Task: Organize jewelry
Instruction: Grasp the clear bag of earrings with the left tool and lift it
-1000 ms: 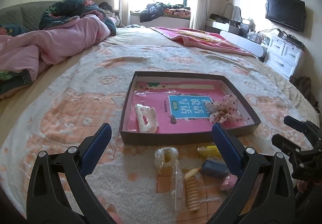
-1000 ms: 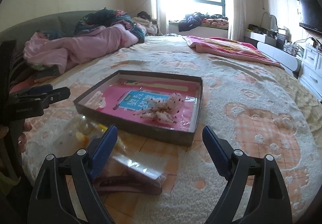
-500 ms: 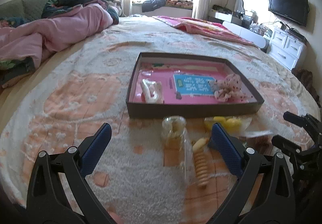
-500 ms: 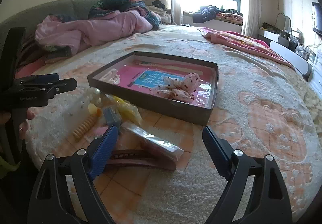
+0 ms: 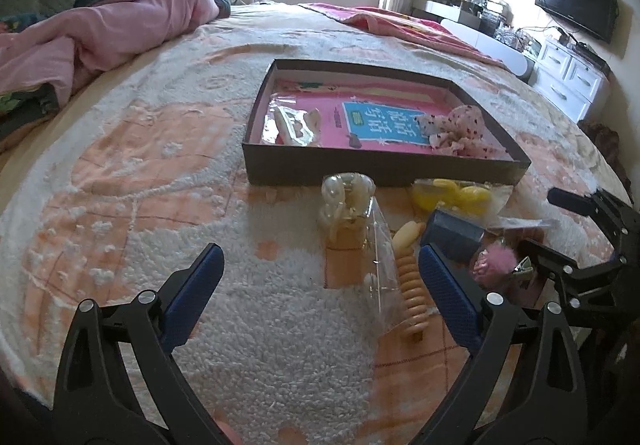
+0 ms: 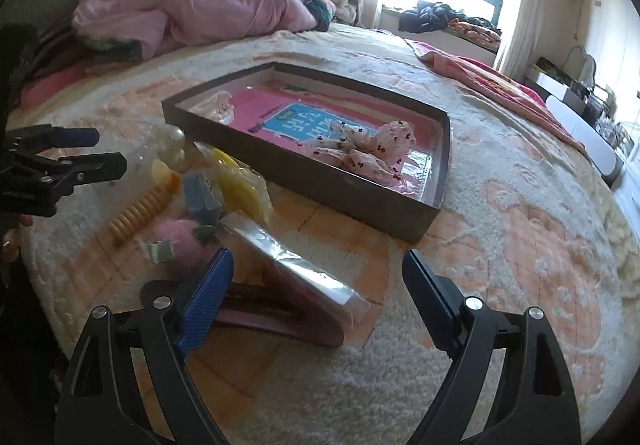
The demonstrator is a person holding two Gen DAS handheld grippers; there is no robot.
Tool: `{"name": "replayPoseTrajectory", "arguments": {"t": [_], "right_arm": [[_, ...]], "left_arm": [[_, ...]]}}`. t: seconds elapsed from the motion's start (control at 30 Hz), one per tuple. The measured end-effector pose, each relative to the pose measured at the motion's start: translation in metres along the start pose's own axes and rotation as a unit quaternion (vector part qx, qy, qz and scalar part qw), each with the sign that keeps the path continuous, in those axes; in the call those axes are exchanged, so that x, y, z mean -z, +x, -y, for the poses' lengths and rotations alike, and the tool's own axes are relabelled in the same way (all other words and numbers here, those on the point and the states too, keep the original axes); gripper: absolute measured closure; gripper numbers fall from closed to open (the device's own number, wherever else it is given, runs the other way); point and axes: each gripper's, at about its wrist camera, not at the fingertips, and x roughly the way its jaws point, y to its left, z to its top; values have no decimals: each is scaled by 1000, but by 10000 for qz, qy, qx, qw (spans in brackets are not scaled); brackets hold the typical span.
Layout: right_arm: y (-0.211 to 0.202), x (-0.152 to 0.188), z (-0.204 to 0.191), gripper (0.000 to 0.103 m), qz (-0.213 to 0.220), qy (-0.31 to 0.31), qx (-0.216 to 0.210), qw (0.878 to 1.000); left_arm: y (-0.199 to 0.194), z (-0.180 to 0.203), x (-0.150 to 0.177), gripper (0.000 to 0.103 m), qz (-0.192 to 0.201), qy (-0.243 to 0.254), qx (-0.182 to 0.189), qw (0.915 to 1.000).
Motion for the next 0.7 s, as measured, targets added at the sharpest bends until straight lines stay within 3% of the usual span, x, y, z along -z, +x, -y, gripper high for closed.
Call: {"name": "replayPoseTrajectory", "arguments": {"t": [0.2,0.43,0.57,0.7], "right_arm": [[18,-4,1,23,-175,-90,-131,9997],[29,-6,5,55,-268,85,-508,9983],[23,-5,2,66,-170,-75,-446,9988],[19,-3,5,70,-138,-44,-401,9991]], "left_arm": [[10,6,3,21,-109,74,168,9998],[18,11,6,32,-215,104,295,9993],[19,14,6,38,-226,137,364,9990],[19,19,8,55,-245,222,473,9983]]}}
